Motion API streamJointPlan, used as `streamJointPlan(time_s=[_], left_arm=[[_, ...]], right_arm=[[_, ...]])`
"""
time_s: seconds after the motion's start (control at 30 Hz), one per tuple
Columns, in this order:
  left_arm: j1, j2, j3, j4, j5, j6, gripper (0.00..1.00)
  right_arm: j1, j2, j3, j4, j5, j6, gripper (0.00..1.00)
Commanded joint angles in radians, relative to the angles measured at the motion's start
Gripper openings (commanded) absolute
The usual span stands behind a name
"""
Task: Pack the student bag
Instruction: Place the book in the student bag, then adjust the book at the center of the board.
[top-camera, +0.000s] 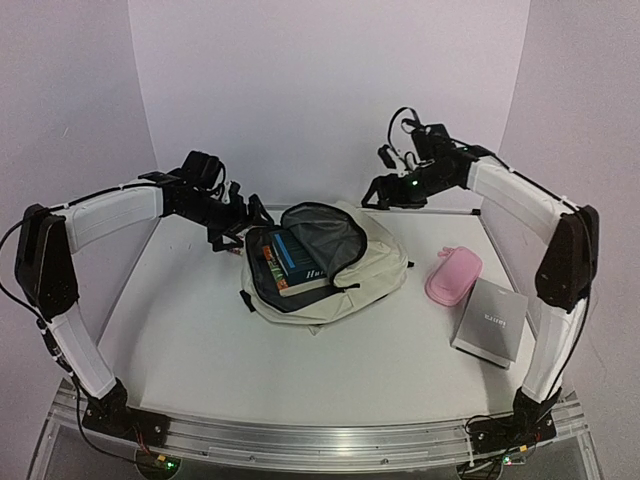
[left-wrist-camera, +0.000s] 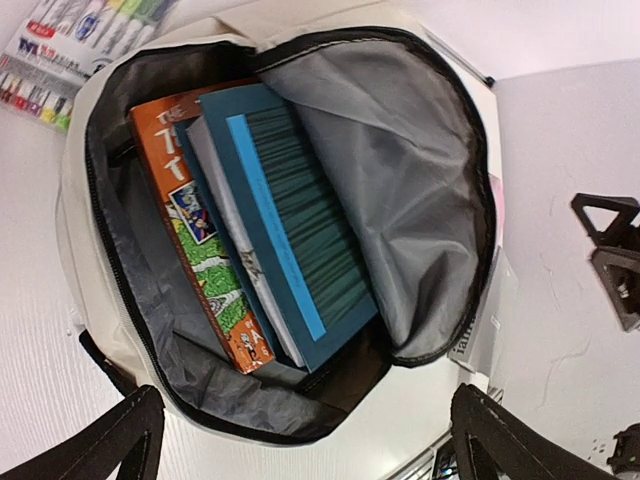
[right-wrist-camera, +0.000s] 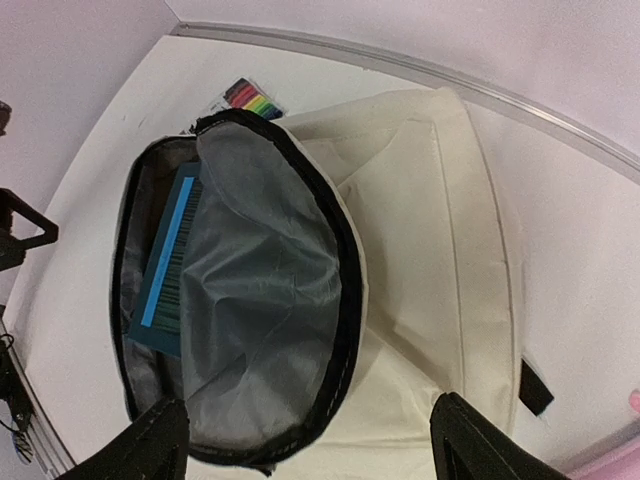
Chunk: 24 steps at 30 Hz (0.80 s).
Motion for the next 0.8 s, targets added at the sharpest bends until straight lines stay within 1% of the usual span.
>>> streamJointPlan(time_s=[0.0,0.1,0.13,0.2,0.3,0.47,0.53,0.63,0.77], left_arm=[[0.0,-0.095,-0.002,-0.016,0.061,0.102,1.0],[0.0,-0.115,-0.017,-0.026,0.075,0.127,1.0],[0.0,-0.119,-0.022,-0.028,0.078,0.129,1.0],[-0.001,-0.122,-0.032,-0.022,0.093,0.131,1.0],[-0.009,-0.12,-0.034,-0.014,0.116,0.125,1.0],[-0.024,-0.108,-0.025,-0.007,0.125,0.127,1.0],[-0.025,-0.105,-0.025,0.001,0.128,0.121,1.0],[-0.027,-0.1,-0.028,0.013,0.136,0.111,1.0],[-0.028,-0.09,-0.019,0.015,0.136,0.108,1.0]], right_arm=[[-0.103,-0.187,-0.087,-0.126,0.001,-0.017,0.88],[-0.201,-0.276,-0.187,-0.23,0.017,-0.047,0.93],[-0.232,-0.301,-0.218,-0.266,0.023,-0.088,0.95],[-0.303,-0.335,-0.268,-0.353,0.053,-0.199,0.98],[-0.395,-0.356,-0.32,-0.49,0.109,-0.413,0.98],[-0.456,-0.406,-0.418,-0.603,0.235,-0.717,0.98],[-0.504,-0.401,-0.452,-0.634,0.306,-0.807,0.98],[-0.576,-0.35,-0.469,-0.652,0.388,-0.937,0.98],[-0.645,-0.249,-0.435,-0.668,0.459,-1.031,0.98]])
